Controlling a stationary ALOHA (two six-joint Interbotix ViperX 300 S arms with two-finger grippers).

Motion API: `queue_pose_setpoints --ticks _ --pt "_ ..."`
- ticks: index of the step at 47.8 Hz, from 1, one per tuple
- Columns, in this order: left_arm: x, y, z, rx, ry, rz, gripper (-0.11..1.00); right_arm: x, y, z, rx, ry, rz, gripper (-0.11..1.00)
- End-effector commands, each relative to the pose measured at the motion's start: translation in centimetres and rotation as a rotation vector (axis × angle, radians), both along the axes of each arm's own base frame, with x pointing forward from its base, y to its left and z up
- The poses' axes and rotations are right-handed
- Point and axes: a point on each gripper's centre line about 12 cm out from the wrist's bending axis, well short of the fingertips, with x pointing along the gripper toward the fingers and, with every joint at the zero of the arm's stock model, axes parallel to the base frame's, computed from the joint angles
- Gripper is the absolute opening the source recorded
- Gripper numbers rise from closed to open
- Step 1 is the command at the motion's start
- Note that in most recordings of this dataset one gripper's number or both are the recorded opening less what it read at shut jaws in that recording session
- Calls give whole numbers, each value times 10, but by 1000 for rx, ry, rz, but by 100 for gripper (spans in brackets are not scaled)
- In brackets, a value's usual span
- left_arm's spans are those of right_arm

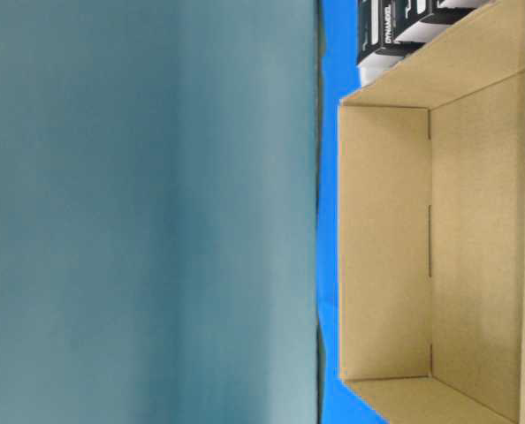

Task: Pick the box from inside the cardboard box.
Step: 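Lower the black box into the tray's right side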

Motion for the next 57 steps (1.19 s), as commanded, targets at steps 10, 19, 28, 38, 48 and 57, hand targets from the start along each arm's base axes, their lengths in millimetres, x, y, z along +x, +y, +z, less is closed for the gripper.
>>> queue_pose_setpoints --ticks 10,19,28,38,48,57 --pt "4 0 9 0 -15 1 -5 7 2 -14 19 52 10 62" --pt "5 0 9 1 -14 1 -5 8 3 -15 30 56 5 62" --pt "5 0 9 0 -14 1 -5 4 7 -15 64 93 -12 75" --pt "5 0 9 0 -14 1 -5 7 6 -9 73 71 -37 100" --pt "5 0 9 0 -14 1 -5 14 4 3 66 33 -39 99" --pt "5 0 9 0 -12 1 -5 16 2 11 68 47 -38 99"
